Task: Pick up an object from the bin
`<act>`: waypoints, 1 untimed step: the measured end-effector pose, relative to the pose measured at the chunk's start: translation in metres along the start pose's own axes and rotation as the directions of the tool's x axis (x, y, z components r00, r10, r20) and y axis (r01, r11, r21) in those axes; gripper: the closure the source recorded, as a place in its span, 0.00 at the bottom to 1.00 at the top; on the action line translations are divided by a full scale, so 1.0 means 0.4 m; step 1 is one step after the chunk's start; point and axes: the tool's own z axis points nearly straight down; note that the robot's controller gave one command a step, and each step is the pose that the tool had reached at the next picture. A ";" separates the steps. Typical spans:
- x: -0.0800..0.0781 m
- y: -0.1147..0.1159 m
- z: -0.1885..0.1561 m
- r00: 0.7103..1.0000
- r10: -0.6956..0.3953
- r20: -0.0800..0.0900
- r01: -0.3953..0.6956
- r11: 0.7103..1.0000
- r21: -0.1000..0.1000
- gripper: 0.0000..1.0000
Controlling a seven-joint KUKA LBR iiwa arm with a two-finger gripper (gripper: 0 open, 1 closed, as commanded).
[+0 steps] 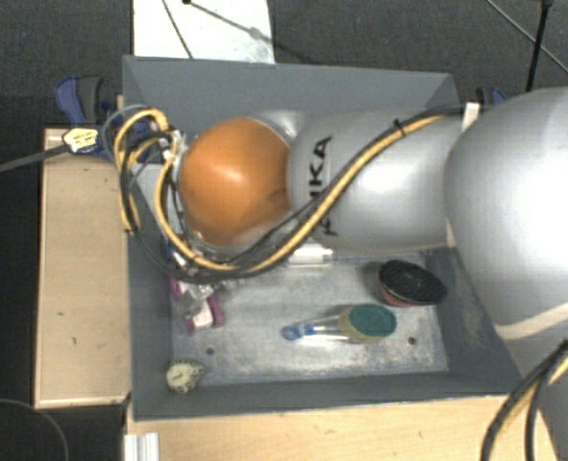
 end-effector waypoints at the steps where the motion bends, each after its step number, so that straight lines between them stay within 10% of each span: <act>1: 0.000 -0.005 -0.227 1.000 0.024 0.002 -0.024 1.000 0.005 1.00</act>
Offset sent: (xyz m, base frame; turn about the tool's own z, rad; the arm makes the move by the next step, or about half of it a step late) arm 0.0000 0.0001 0.0856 0.0000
